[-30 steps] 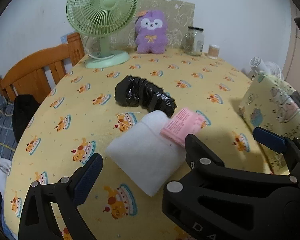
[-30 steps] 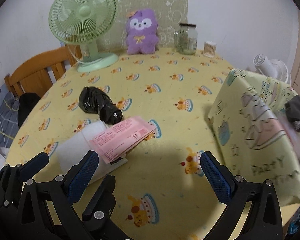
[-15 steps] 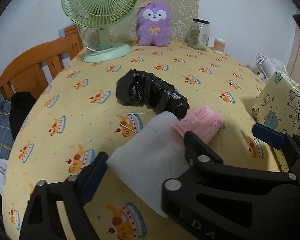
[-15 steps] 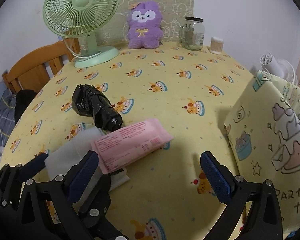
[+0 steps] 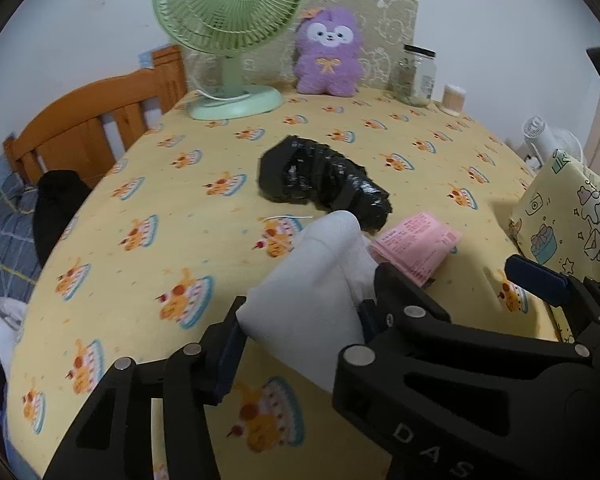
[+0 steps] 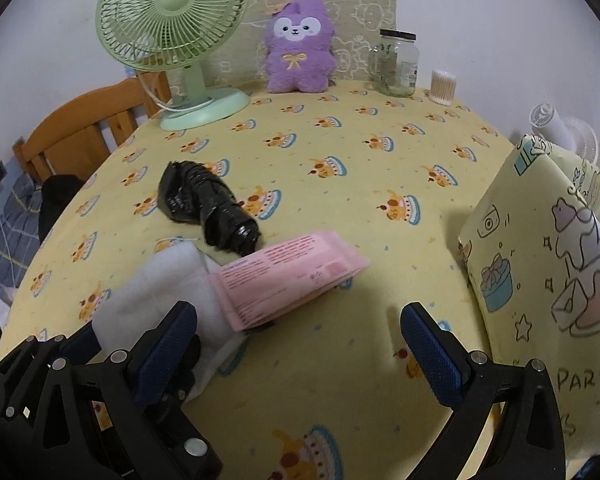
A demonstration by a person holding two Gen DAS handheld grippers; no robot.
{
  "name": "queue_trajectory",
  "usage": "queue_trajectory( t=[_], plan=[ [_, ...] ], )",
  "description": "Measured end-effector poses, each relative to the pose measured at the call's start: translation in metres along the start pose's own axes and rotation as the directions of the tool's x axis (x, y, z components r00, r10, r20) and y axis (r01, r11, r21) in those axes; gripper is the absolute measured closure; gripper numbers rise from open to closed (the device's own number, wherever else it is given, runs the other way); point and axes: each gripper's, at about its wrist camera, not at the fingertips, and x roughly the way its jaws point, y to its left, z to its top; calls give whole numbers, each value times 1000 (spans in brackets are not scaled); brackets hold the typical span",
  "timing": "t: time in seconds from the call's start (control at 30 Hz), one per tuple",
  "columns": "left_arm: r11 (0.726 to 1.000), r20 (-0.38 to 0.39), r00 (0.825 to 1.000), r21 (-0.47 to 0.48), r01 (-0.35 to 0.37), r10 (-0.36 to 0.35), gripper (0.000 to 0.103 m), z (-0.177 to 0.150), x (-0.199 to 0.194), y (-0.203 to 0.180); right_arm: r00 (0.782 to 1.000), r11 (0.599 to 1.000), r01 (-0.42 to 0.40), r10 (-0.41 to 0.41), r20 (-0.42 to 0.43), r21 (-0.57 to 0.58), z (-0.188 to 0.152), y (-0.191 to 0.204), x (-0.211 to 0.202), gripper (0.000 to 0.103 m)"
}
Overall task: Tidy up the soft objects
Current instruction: 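Grasp the white cloth with the left gripper while the right gripper reaches toward the pink packet, then close the right gripper on the pink packet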
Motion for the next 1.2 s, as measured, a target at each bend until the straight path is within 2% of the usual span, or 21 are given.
queue_trajectory(
  t=[0.2, 0.33, 0.6, 0.93, 1.0, 1.03, 1.1, 1.2],
  plan=[
    [997, 32, 997, -21, -69, 69, 49, -4, -11, 8, 999, 999, -16, 18, 31, -42, -5, 12, -12, 0],
    [991, 44, 991, -48, -122, 124, 49, 2, -9, 16, 998, 998, 46, -44, 53, -44, 1, 14, -17, 0],
    [990, 27, 990, -25, -139, 139, 48, 21, 12, 18, 997, 997, 67, -68, 27, 28, 15, 3, 2, 1],
    [989, -15, 989, -10, -146, 146, 47, 28, 24, 17, 997, 997, 66, -64, -44, 45, 28, 4, 34, 3],
    [989, -5, 989, 4, -145, 145, 46, 26, 22, 15, 997, 997, 34, -28, -78, 73, 26, 1, 42, 11],
    [990, -8, 990, 6, -140, 140, 45, 25, 22, 15, 997, 996, 40, -35, -68, 74, 25, 0, 41, 15],
    [991, -6, 991, 4, -137, 137, 45, 21, 21, 16, 996, 996, 64, -61, -62, 58, 22, 3, 37, 37],
    [990, 3, 990, 21, -140, 139, 44, 16, 15, 13, 997, 999, 50, -49, -59, 16, 19, 7, 32, 52]
  ],
)
